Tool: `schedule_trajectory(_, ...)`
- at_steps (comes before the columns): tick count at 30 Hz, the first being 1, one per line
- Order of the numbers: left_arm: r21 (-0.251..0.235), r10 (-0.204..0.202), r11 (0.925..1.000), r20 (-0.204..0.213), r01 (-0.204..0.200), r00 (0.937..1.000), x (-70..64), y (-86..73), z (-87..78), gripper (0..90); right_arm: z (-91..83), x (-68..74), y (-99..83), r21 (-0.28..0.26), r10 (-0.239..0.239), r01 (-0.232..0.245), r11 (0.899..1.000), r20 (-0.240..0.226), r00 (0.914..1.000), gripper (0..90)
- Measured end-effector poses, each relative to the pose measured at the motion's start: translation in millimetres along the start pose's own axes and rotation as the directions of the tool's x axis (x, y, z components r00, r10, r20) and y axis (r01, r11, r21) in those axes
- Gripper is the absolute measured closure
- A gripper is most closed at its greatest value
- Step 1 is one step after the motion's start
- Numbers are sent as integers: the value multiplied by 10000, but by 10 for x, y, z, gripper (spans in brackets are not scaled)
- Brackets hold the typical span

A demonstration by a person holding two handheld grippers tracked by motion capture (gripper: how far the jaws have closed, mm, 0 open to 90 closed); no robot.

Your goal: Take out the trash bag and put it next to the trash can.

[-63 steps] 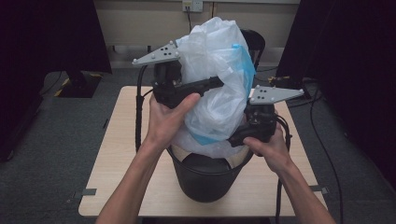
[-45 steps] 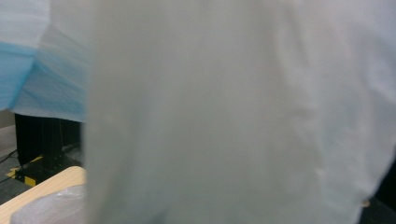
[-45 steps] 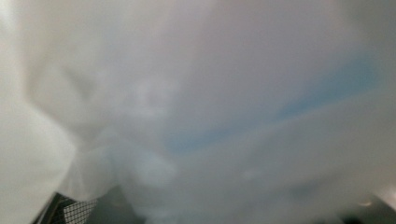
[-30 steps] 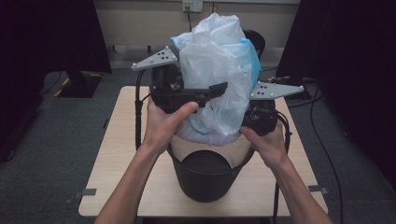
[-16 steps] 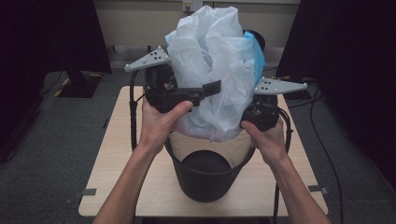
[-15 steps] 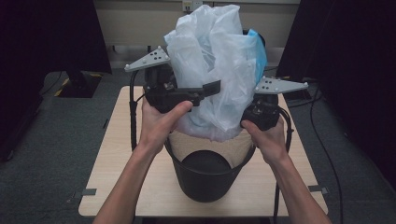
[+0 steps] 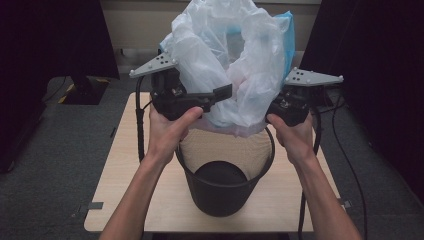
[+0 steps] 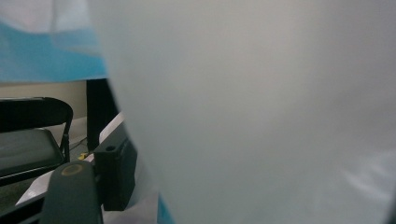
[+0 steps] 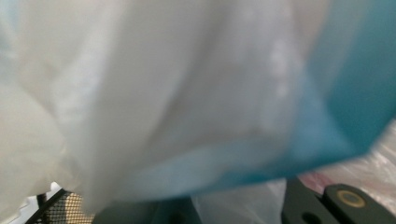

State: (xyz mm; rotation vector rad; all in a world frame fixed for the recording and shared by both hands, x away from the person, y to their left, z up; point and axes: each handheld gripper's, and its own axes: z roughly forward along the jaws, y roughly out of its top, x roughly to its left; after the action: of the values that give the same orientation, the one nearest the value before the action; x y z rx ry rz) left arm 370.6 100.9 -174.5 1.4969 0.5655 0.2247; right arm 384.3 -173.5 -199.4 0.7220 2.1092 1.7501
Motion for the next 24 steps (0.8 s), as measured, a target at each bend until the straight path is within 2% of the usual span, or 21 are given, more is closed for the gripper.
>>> schedule_trajectory(1,10,8,10000,-34,-8,10000,1,0,0,244,-13,-28,11,22,-43,42,10000,197,9998,889)
schedule_trajectory(7,-35,-43,10000,-33,43,10000,9,-13,12,232,-59,-126,23,-78,47,-43,10000,588,9983,889)
schedule_trajectory(9,-21,-11,10000,-107,11,9999,18,-18,15,226,-91,-207,28,-64,65,-60,10000,859,9963,889)
schedule_trajectory(15,-61,-120,9999,-183,119,9998,41,-31,15,211,-112,-346,-1,-4,240,-241,9997,1213,9923,889)
schedule_trajectory(24,-114,-212,9997,-323,208,9993,68,-36,-5,197,-178,-612,-95,-199,786,-762,9969,1900,9786,889)
